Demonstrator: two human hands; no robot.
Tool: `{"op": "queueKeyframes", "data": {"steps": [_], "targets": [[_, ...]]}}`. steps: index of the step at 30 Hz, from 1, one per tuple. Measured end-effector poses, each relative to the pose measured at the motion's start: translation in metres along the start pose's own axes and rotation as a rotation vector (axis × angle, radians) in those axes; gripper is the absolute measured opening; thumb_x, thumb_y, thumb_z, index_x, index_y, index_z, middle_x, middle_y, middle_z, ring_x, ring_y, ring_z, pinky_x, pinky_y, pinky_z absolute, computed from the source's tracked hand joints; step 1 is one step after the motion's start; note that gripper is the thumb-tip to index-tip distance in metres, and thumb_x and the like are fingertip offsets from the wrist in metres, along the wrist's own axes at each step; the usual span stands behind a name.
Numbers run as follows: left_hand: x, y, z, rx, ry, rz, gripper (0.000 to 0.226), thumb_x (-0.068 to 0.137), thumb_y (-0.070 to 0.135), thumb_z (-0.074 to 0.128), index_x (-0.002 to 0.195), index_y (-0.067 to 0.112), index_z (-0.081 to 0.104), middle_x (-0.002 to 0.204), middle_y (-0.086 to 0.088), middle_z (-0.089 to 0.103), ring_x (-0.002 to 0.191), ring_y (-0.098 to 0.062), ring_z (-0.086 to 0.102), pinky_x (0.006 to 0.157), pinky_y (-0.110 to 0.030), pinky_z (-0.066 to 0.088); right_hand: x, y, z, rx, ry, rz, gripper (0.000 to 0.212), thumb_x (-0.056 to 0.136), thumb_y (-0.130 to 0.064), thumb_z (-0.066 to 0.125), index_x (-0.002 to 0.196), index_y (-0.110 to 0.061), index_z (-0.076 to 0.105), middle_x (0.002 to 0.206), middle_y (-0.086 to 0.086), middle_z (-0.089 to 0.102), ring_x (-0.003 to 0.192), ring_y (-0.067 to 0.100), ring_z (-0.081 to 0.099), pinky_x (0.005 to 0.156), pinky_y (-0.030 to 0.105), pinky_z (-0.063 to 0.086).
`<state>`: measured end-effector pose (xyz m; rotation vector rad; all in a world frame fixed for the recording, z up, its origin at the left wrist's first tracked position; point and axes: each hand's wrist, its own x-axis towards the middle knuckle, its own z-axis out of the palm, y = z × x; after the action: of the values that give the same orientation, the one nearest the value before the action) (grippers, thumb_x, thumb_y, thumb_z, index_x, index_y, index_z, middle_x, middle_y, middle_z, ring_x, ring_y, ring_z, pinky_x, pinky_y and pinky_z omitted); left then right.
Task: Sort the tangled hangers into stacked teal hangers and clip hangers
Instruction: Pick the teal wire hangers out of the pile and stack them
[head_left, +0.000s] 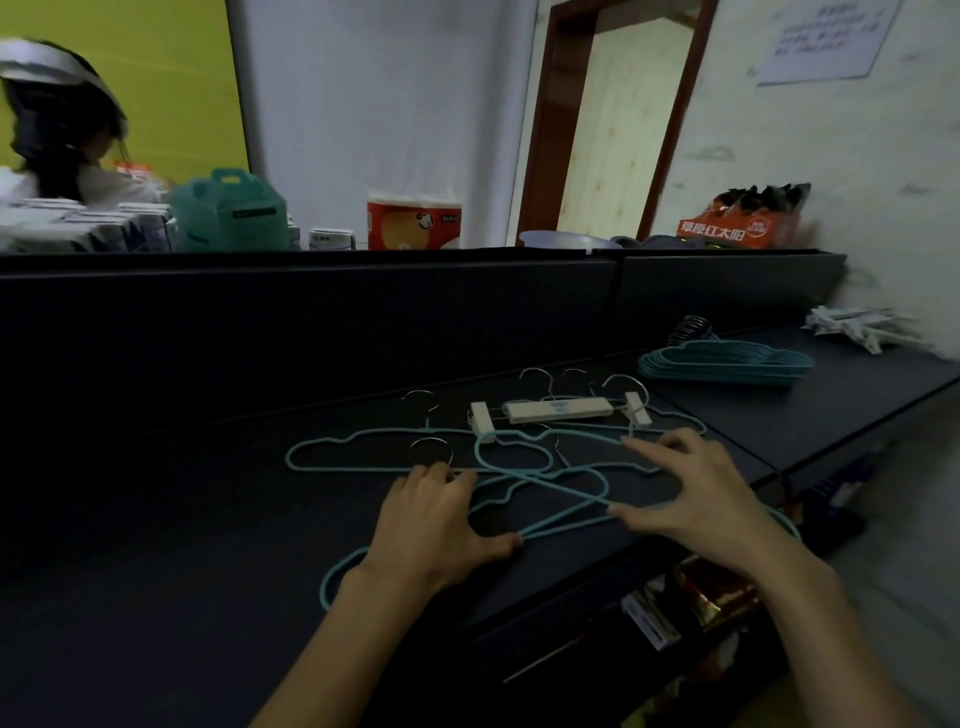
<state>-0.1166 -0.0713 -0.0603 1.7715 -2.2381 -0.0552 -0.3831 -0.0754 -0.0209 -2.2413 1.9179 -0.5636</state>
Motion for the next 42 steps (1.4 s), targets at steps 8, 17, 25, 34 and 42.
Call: {"op": "queueKeyframes", "data": {"steps": [8, 17, 25, 34, 42], "targets": [[-0.017, -0.024, -0.012, 0.015, 0.127, 0.028, 0.096, 0.059, 0.082, 0.029, 0.137, 0.028, 0.041, 0.125, 0.004, 0.048, 0.114, -0.016, 0.042, 0.095, -0.031, 0.034, -0.011, -0.006, -0.004, 0.036, 0.052, -0.007, 0.076, 0.070, -0.061, 0.066, 0.138, -0.040, 0.039, 0.116, -0.011, 0.034, 0.114, 0.014, 0.029, 0.092, 0.034, 0.036], [-0.008, 0.006, -0.006, 0.054, 0.222, 0.183, 0.083, 0.059, 0.072, 0.048, 0.119, 0.017, 0.064, 0.101, 0.001, 0.059, 0.094, -0.021, 0.056, 0.079, -0.034, 0.043, -0.040, 0.016, -0.015, 0.054, 0.170, 0.011, 0.076, 0.071, -0.060, 0.065, 0.139, -0.039, 0.039, 0.119, -0.010, 0.035, 0.114, 0.012, 0.029, 0.090, 0.030, 0.030], [0.024, 0.101, 0.016, 0.074, 0.225, 0.304, 0.078, 0.062, 0.071, 0.050, 0.117, 0.018, 0.064, 0.104, 0.000, 0.060, 0.094, -0.023, 0.056, 0.077, -0.037, 0.046, -0.088, 0.099, -0.047, 0.016, 0.360, 0.049, 0.084, 0.063, -0.074, 0.053, 0.133, -0.029, 0.050, 0.113, -0.013, 0.038, 0.106, 0.007, 0.032, 0.087, 0.026, 0.031], [0.054, 0.248, 0.054, 0.060, 0.222, 0.398, 0.077, 0.062, 0.069, 0.049, 0.118, 0.018, 0.064, 0.106, 0.000, 0.060, 0.096, -0.025, 0.057, 0.077, -0.037, 0.046, -0.131, 0.227, -0.111, -0.054, 0.476, 0.078, 0.083, 0.061, -0.070, 0.053, 0.128, -0.021, 0.057, 0.111, -0.007, 0.044, 0.103, 0.010, 0.035, 0.086, 0.028, 0.033], [0.078, 0.315, 0.088, 0.019, 0.225, 0.393, 0.074, 0.062, 0.067, 0.050, 0.114, 0.017, 0.066, 0.105, 0.000, 0.062, 0.097, -0.025, 0.057, 0.076, -0.037, 0.047, -0.137, 0.314, -0.139, -0.148, 0.469, 0.115, 0.081, 0.062, -0.067, 0.054, 0.127, -0.018, 0.059, 0.114, 0.003, 0.051, 0.102, 0.018, 0.040, 0.081, 0.033, 0.041]]}}
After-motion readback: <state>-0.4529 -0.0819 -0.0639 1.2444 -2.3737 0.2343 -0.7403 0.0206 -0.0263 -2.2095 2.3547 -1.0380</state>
